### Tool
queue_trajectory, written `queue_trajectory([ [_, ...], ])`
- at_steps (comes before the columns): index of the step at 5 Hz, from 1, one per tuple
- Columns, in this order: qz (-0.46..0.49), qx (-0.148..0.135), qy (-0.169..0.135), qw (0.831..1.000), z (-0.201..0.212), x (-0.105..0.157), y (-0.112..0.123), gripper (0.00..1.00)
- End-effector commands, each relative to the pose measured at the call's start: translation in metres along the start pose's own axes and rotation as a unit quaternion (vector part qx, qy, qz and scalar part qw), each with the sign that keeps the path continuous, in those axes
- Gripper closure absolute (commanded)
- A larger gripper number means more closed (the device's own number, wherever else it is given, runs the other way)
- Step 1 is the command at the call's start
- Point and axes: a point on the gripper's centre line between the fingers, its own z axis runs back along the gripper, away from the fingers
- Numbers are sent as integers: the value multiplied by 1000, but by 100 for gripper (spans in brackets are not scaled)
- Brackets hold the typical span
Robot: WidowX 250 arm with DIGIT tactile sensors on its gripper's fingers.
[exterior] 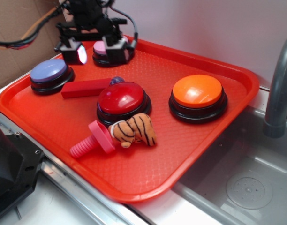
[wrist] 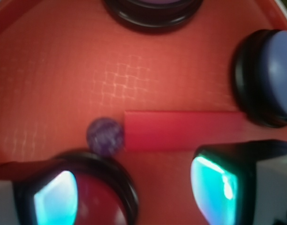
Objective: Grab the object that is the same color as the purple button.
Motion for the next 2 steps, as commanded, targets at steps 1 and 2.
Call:
queue_trajectory([
  [1, 9, -8, -24, 1000, -15, 13, -11, 0],
  [2, -5, -12, -12, 1000, -24, 11, -18, 0],
])
